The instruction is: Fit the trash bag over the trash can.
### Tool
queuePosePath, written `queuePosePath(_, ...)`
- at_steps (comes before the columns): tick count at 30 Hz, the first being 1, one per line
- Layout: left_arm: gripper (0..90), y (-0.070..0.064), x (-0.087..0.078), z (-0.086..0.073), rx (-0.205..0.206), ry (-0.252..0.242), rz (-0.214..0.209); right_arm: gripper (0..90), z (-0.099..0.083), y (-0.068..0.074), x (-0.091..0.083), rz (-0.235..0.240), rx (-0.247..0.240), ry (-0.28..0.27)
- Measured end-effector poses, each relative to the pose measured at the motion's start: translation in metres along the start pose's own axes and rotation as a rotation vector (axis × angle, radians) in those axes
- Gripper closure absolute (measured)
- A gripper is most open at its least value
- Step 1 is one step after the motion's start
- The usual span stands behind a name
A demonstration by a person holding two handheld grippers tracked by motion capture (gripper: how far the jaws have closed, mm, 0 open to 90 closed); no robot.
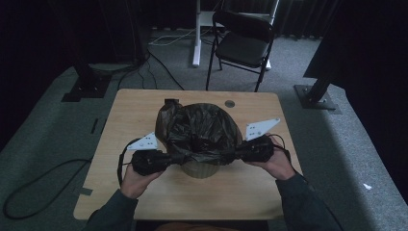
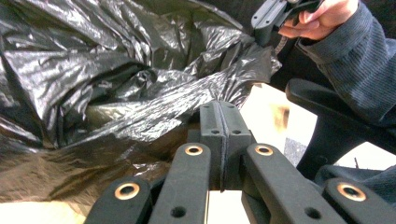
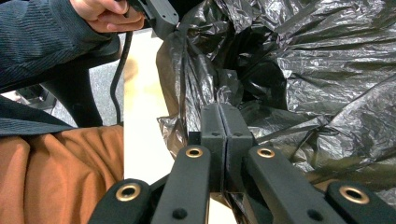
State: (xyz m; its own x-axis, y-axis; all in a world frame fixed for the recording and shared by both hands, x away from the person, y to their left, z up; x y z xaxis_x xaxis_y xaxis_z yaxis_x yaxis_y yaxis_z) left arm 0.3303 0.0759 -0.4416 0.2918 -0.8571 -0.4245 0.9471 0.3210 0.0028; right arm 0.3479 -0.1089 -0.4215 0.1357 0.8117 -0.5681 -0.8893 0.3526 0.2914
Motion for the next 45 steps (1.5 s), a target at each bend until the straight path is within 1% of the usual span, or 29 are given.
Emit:
queuePosePath(3,89.5,0.001,0.0,-0.001,-0.001,-0.001,0.005,89.5,0.0,-0.001,0.0,0.001,0.001,-0.003)
queuePosePath(5,89.2,0.002,-0.003,0.001,0.013,-0.016,0.019,89.5,0.0,-0.001,-0.001,0.0,0.0,-0.004)
queuePosePath(6,85.6,0.005,-0.007,0.003,0.022,-0.024,0.048,89.5,0.0,-0.001,-0.002,0.0,0.001,-0.005)
queuePosePath(10,66.4,0.014,-0.018,0.013,0.023,-0.067,0.088,89.3,0.0,-0.001,-0.003,-0.003,0.005,-0.006)
queuePosePath(11,60.5,0.016,-0.019,0.016,0.023,-0.079,0.086,89.3,0.0,-0.001,-0.003,-0.002,0.005,-0.007)
queuePosePath(12,56.7,0.016,-0.019,0.016,0.023,-0.079,0.086,89.3,0.0,-0.001,-0.003,-0.002,0.005,-0.007)
queuePosePath(13,56.7,0.02,-0.019,0.02,0.027,-0.081,0.076,89.2,0.0,-0.002,-0.003,-0.001,0.006,-0.008)
queuePosePath(14,51.2,0.021,-0.017,0.021,0.032,-0.076,0.077,89.0,0.0,-0.002,-0.002,-0.001,0.007,-0.007)
queuePosePath(15,50.0,0.023,-0.015,0.022,0.036,-0.074,0.075,88.9,0.0,-0.002,-0.001,0.0,0.009,-0.006)
queuePosePath(16,48.6,0.022,-0.012,0.022,0.038,-0.071,0.06,88.9,-0.001,-0.002,-0.001,0.001,0.009,-0.007)
queuePosePath(19,46.3,0.02,-0.003,0.021,0.055,-0.044,0.043,88.7,-0.001,-0.003,-0.001,0.002,0.008,-0.009)
queuePosePath(22,48.4,0.016,0.002,0.02,0.07,-0.031,0.029,88.8,-0.001,-0.003,-0.001,0.003,0.009,-0.011)
queuePosePath(24,55.0,0.014,0.001,0.02,0.072,-0.03,0.029,88.8,-0.001,-0.003,-0.002,0.001,0.01,-0.011)
queuePosePath(26,62.4,0.013,-0.001,0.019,0.084,-0.025,0.044,88.8,-0.001,-0.003,-0.003,0.0,0.01,-0.014)
queuePosePath(28,69.8,0.012,-0.004,0.019,0.091,-0.032,0.045,88.8,-0.001,-0.003,-0.004,-0.001,0.01,-0.018)
queuePosePath(30,75.7,0.01,-0.007,0.018,0.094,-0.036,0.049,88.9,-0.001,-0.003,-0.005,-0.002,0.013,-0.021)
queuePosePath(34,84.3,0.007,-0.007,0.012,0.097,-0.016,0.049,88.9,-0.002,-0.003,-0.005,-0.002,0.016,-0.021)
queuePosePath(39,88.9,0.003,-0.003,-0.001,0.076,0.0,0.031,89.0,-0.003,-0.003,-0.004,-0.001,0.015,-0.021)
queuePosePath(42,89.4,0.003,-0.001,-0.006,0.061,0.004,0.018,89.0,-0.004,-0.004,-0.004,0.0,0.02,-0.019)
queuePosePath(45,89.4,0.003,0.0,-0.009,0.058,0.01,0.014,88.9,-0.006,-0.005,-0.003,0.001,0.024,-0.019)
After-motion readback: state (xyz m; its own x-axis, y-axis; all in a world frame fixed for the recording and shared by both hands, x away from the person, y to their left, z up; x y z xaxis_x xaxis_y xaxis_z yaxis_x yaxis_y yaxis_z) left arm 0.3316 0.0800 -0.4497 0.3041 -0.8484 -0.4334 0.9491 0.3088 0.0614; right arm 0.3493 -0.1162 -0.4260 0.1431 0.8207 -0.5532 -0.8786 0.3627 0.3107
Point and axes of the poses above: each handheld gripper's, and its own axes: x roughly forward along the jaws, z roughly out of its top, y roughly to its left, the point moved 10 cm from there along x, roughly forward along the jaws, and after that the axes turned 14 degrees about x, right-handed, at the moved point
